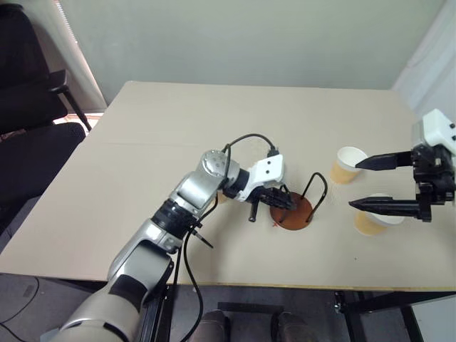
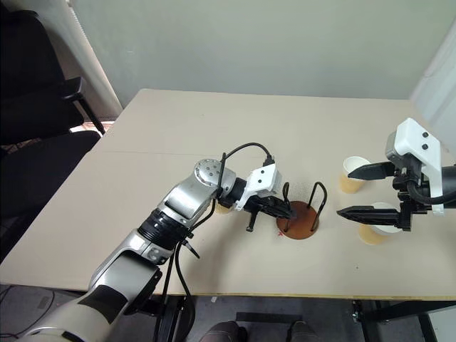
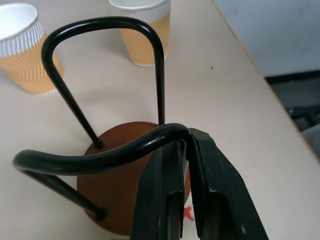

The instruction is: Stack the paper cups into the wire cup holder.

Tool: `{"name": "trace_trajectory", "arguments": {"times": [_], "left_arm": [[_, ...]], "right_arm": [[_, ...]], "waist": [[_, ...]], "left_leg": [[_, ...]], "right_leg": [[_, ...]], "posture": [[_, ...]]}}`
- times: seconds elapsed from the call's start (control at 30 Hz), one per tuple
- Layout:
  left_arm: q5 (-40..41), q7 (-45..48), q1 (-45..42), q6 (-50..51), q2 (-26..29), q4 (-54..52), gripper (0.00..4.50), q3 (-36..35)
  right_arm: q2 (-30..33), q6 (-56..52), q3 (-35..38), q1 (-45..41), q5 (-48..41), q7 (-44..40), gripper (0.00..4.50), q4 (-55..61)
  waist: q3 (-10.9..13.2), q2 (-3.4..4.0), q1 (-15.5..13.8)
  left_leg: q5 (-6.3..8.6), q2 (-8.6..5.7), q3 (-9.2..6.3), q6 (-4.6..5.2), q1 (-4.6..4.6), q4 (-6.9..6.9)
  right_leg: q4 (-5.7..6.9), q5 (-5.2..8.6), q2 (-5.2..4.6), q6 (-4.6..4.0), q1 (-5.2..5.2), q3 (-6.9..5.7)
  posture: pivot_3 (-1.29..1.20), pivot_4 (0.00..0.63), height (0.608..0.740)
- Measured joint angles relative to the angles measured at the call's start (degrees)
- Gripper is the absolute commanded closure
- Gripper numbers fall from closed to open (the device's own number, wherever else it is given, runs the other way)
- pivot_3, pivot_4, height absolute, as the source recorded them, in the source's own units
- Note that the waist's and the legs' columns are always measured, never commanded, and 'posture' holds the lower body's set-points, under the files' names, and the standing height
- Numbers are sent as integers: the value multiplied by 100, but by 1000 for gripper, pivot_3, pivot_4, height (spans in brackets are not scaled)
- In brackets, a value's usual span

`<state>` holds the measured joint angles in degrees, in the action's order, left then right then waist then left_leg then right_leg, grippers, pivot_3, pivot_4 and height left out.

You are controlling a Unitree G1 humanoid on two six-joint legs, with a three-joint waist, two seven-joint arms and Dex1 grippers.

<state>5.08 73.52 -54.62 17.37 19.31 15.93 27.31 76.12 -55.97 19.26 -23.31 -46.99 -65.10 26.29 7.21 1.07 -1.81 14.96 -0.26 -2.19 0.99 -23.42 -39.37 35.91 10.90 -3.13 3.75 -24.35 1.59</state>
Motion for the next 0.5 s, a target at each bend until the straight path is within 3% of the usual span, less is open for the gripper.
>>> {"name": "trace_trajectory", "arguments": {"times": [0.2,0.33,0.5], "left_arm": [[-222,19,157,-174,361,56,1531,16],[-279,-95,80,-246,523,87,125,-218],[169,127,5,262,689,-15,52,-708]], "right_arm": [[0,251,-137,-83,144,-2,0,-149],[-2,816,-666,-304,741,-16,0,-760],[-220,1497,-1578,-1293,1543,-169,0,-1593]], "waist": [[0,1,16],[0,1,15],[0,2,36]], "left_leg": [[1,0,-1,3,1,1],[4,0,-3,8,-1,0],[8,0,1,13,-7,10]], "right_leg": [[0,1,1,-2,-1,1],[-2,0,-2,-1,-1,1],[-1,0,-4,-2,-17,0]], "posture": [[0,150,740],[0,150,740],[0,150,740]]}}
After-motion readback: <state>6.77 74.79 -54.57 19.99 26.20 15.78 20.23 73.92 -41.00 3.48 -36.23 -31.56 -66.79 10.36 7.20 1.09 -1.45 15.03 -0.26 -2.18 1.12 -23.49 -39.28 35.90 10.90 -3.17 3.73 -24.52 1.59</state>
